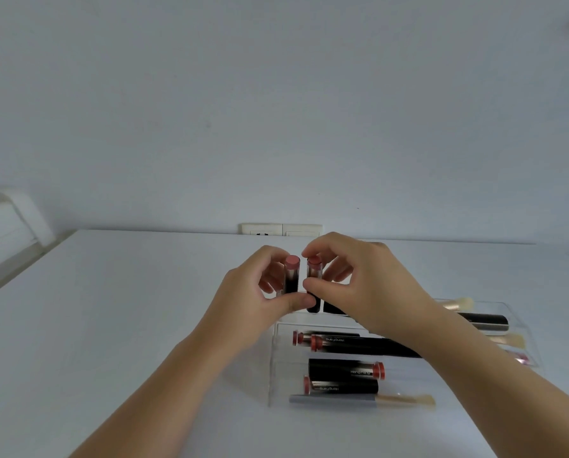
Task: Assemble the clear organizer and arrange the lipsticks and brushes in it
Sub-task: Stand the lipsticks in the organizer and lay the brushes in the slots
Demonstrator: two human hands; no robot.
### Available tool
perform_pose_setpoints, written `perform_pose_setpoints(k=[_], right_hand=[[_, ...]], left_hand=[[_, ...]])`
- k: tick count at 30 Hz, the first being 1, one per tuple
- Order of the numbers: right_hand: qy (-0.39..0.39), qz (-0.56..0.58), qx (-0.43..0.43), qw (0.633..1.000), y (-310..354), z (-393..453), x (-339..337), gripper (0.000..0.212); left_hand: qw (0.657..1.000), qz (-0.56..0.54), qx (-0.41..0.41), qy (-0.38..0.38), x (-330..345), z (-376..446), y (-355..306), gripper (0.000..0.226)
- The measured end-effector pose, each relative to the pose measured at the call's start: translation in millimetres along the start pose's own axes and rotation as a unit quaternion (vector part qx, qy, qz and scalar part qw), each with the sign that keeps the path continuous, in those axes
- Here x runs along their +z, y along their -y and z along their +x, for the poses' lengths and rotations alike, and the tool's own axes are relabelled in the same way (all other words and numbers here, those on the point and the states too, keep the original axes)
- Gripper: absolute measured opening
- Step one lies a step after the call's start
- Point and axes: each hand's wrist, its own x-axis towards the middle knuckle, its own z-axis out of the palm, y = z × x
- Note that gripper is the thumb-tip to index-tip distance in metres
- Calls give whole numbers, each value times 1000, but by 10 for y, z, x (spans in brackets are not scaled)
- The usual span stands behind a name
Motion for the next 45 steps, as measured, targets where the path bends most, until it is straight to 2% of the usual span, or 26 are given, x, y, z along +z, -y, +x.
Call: perform_pose_setpoints(k=[3,6,9,14,22,30,40,45], right_hand=[[-20,-16,-10,1000,-21,-18,22,28],[-30,-6,-11,999,-49,-46,48,29],[-25,7,-4,1000,-80,-78,71,34],[-29,7,-3,1000,-96,-94,85,39],[-53,-21,-18,998,-96,-106,132,45],[-33,-54,-25,998,-75,-164,115,51],[-58,-72,-16,996,-60,-159,173,50],[-41,-73,-17,996,-22,-172,165,49]], left_hand=[[1000,3,10,12,-40,-6,-25,48],[998,-65,18,9,-78,-21,-55,43],[994,-99,36,15,-104,-38,-66,52],[995,-79,63,8,-123,-35,-89,54],[993,26,112,-26,-115,-32,-119,45],[995,7,100,-6,-145,-43,-118,48],[996,-9,87,0,-138,-41,-115,50],[996,-5,90,-1,-140,-44,-109,53]])
